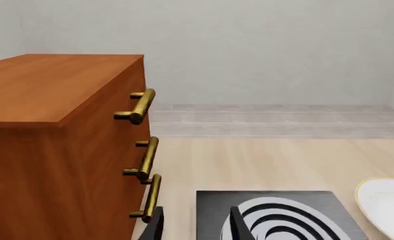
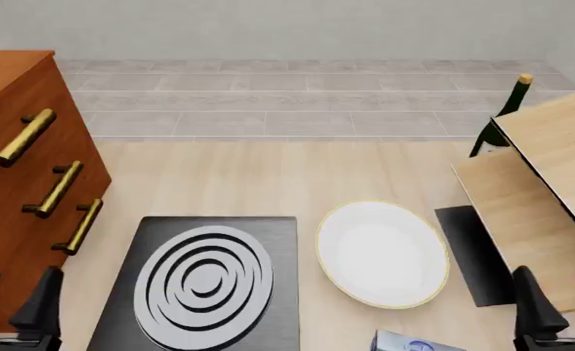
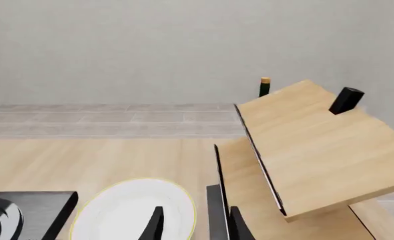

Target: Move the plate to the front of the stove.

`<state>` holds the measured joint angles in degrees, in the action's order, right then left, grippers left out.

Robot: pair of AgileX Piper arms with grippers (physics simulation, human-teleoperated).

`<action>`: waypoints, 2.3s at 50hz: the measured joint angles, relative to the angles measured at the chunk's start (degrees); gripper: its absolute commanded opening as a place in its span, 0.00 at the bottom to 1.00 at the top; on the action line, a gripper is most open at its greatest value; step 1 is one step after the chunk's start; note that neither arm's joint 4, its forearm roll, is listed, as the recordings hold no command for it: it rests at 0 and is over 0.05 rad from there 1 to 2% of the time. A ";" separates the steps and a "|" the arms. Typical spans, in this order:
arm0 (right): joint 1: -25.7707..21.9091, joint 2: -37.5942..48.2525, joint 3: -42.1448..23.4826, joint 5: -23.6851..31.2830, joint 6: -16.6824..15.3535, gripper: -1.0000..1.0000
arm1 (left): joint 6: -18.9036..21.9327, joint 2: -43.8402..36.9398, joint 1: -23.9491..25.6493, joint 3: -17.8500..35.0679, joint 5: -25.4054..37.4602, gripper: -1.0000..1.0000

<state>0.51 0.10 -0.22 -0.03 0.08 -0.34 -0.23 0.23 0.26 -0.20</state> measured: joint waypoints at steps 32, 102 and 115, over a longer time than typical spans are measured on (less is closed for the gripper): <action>-1.17 -0.06 -0.32 0.46 -0.29 1.00 | 8.79 -6.10 7.29 2.09 -3.65 1.00; -2.08 -0.09 0.09 -0.35 3.53 1.00 | 58.27 -56.16 43.81 22.19 -12.35 1.00; -2.02 -0.09 0.14 -0.27 4.08 1.00 | 62.51 -62.69 47.17 24.09 -12.96 1.00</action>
<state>-1.51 0.01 -0.09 -0.29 4.16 62.18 -62.92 47.39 24.35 -13.16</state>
